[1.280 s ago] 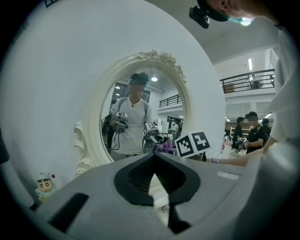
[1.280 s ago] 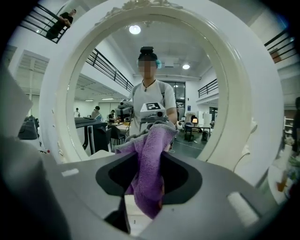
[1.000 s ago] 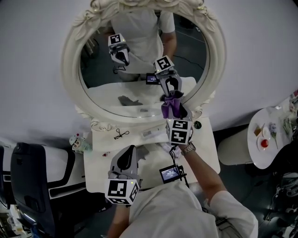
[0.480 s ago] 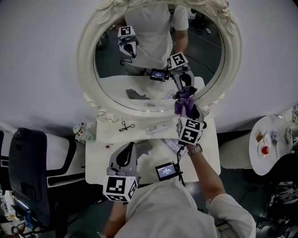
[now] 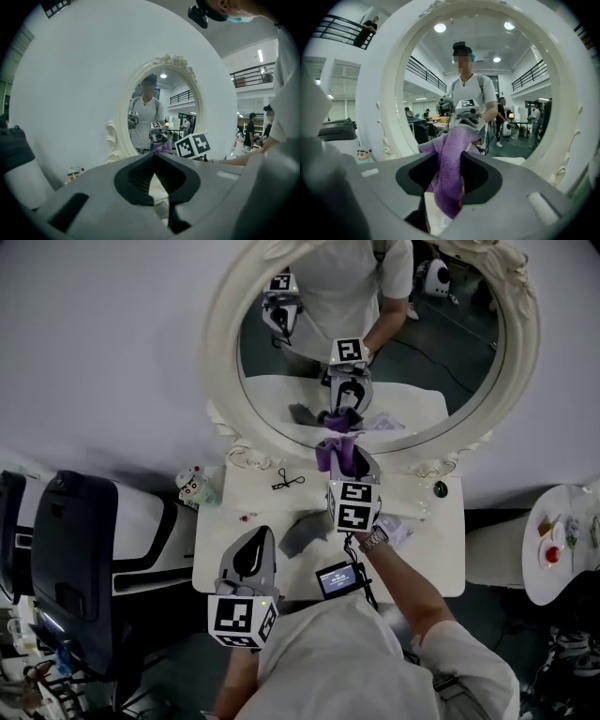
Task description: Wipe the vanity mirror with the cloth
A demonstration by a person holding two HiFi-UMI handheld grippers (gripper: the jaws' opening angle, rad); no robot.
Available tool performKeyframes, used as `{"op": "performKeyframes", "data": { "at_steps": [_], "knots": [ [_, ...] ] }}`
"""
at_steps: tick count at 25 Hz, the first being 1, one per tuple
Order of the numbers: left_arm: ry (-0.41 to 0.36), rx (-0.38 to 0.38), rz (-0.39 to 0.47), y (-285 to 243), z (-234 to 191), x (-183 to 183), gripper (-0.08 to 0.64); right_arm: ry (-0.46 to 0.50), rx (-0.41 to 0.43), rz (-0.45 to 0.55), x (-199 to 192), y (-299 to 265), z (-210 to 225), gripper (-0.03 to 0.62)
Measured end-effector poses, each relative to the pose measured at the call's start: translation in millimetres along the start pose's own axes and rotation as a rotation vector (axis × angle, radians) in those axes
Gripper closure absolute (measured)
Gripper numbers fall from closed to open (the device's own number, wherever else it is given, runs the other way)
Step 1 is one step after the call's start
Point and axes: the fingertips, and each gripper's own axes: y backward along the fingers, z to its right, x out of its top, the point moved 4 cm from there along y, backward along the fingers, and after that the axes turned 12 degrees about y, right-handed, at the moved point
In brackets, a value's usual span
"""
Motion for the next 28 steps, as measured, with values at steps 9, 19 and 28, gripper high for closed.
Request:
{"op": "performKeyframes", "data": {
  "at_steps": [9,19,28],
  "knots": [
    [0.024,0.187,-0.016,37.0,-36.8,-11.7,0.557,0.002,0.082,-0.024,-7.4,-46.5,-47.8,0.431],
    [-0.004,0.145,-0.041,16.3,-19.5,-13.8,0.557,-0.022,0.045,-0.112,-48.7,-47.5,-11.1,0.431],
    [-0.037,0.004,-0.066,-25.1,28.8,-17.7,0.557,-0.011,-0.102,-0.155,-76.5,-13.7,88.3,0.431]
  ]
}}
